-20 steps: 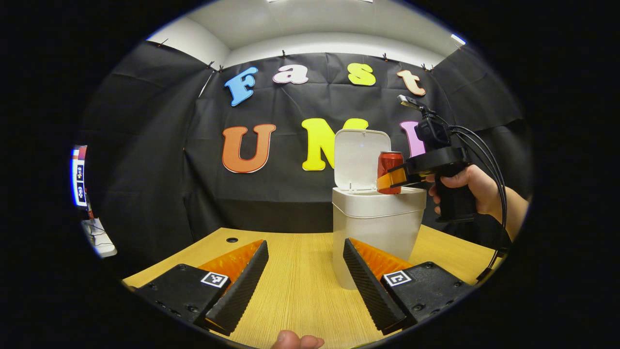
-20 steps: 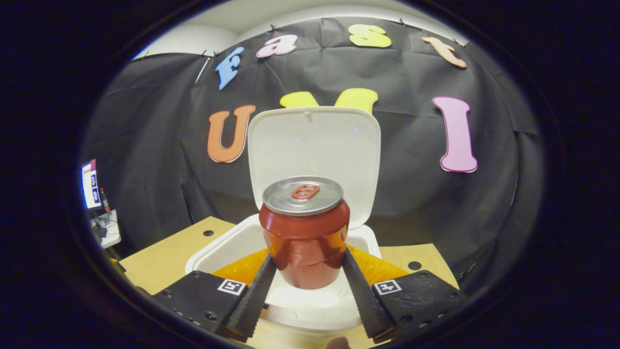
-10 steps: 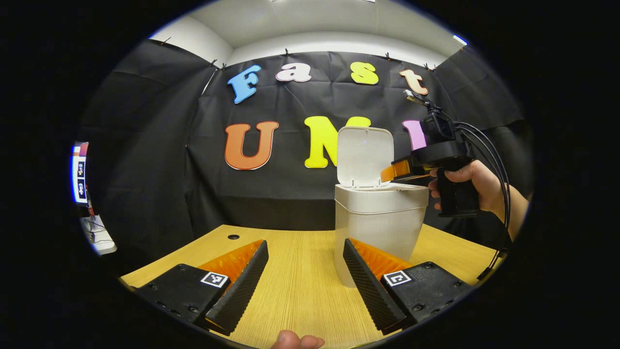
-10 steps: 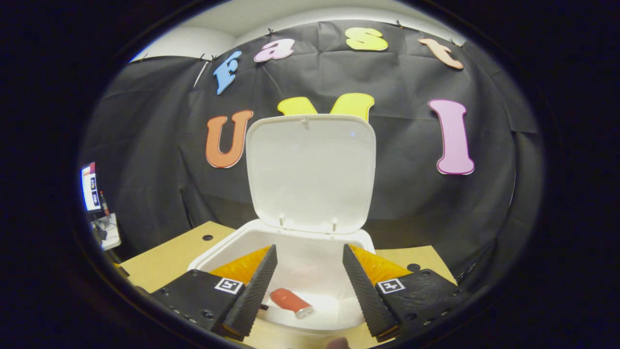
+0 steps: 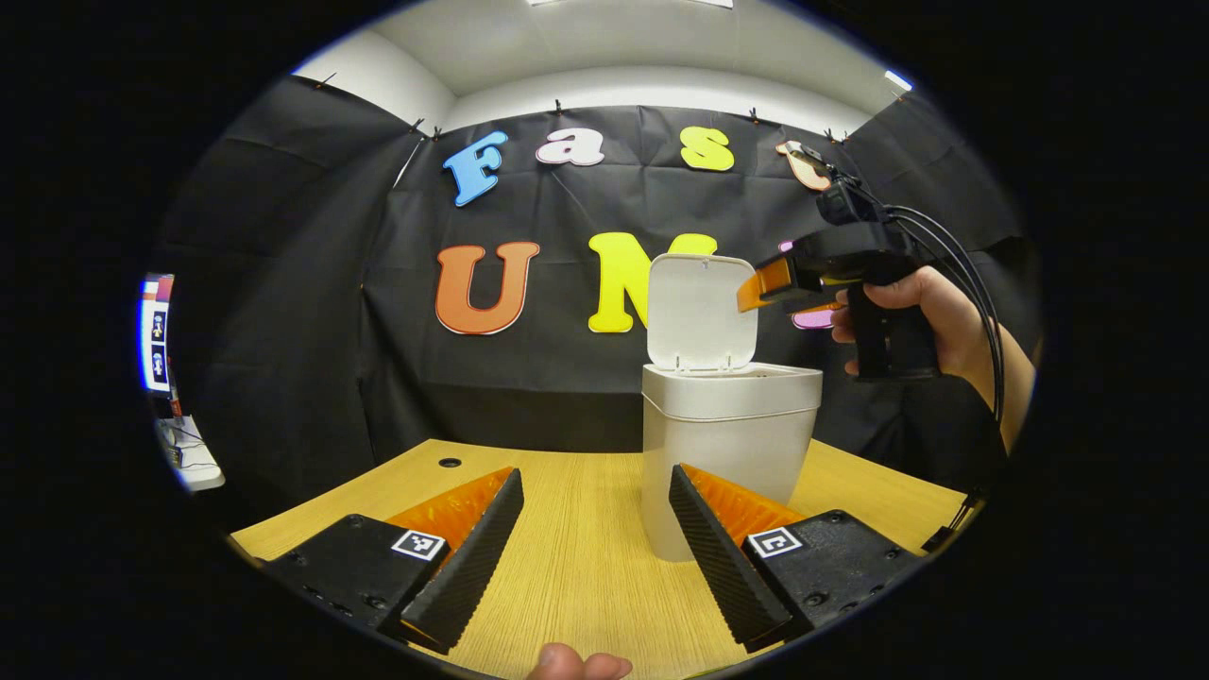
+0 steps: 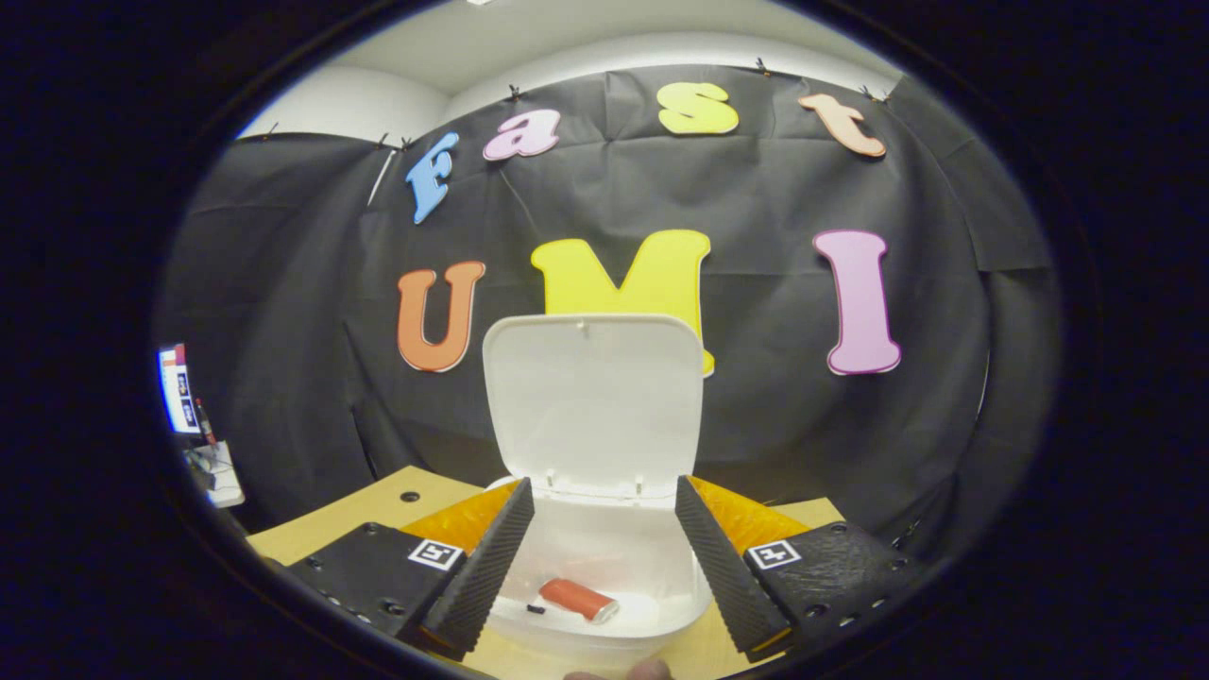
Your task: Press the lid of the desktop garbage bin to open it, pick up the crumpled paper on the desktop and throw it into the bin, then pick up the pop can on the desktop and drop it into the bin, and finally close the garbage bin lid.
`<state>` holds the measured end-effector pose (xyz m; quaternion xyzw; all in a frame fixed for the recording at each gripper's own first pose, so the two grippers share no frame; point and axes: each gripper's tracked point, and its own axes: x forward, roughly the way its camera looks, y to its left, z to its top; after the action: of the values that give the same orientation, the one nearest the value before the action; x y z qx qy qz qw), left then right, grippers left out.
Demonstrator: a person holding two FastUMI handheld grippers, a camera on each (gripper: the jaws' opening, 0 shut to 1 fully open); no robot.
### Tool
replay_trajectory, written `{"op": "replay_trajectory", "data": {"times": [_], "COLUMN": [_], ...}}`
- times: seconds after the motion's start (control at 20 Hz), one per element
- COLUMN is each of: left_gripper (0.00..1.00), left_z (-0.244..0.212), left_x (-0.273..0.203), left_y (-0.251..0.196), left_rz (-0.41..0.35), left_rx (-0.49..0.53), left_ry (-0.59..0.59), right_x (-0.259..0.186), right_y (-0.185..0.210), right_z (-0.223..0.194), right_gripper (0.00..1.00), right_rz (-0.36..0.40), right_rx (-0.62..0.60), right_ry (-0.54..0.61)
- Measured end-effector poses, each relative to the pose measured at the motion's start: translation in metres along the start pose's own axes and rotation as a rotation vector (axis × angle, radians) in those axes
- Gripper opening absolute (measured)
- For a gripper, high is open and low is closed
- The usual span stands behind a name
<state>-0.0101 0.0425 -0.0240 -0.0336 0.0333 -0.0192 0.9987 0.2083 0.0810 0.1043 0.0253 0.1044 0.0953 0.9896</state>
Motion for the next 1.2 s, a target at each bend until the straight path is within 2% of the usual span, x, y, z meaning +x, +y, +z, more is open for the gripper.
{"op": "replay_trajectory", "data": {"times": [0.3, 0.5, 0.65, 0.9, 1.2], "left_gripper": [1.0, 1.0, 1.0, 1.0, 1.0], "left_z": [0.018, 0.028, 0.035, 0.034, 0.032], "left_x": [-0.02, -0.027, -0.028, -0.02, -0.009], "left_y": [0.005, 0.012, 0.024, 0.031, 0.025], "left_rz": [0.01, 0.021, 0.05, 0.068, 0.053], "left_rx": [-0.02, -0.051, -0.049, -0.055, -0.054], "left_ry": [-0.031, -0.047, -0.057, -0.056, -0.045], "right_x": [0.015, 0.041, 0.06, 0.095, 0.111], "right_y": [0.012, 0.011, 0.011, 0.01, 0.006], "right_z": [0.065, 0.105, 0.127, 0.122, 0.112], "right_gripper": [0.93, 0.93, 0.93, 0.94, 0.93], "right_rz": [0.007, -0.044, -0.078, -0.077, -0.091], "right_rx": [-0.003, -0.017, -0.077, 0.021, 0.032], "right_ry": [-0.056, -0.115, -0.185, -0.178, -0.146]}}
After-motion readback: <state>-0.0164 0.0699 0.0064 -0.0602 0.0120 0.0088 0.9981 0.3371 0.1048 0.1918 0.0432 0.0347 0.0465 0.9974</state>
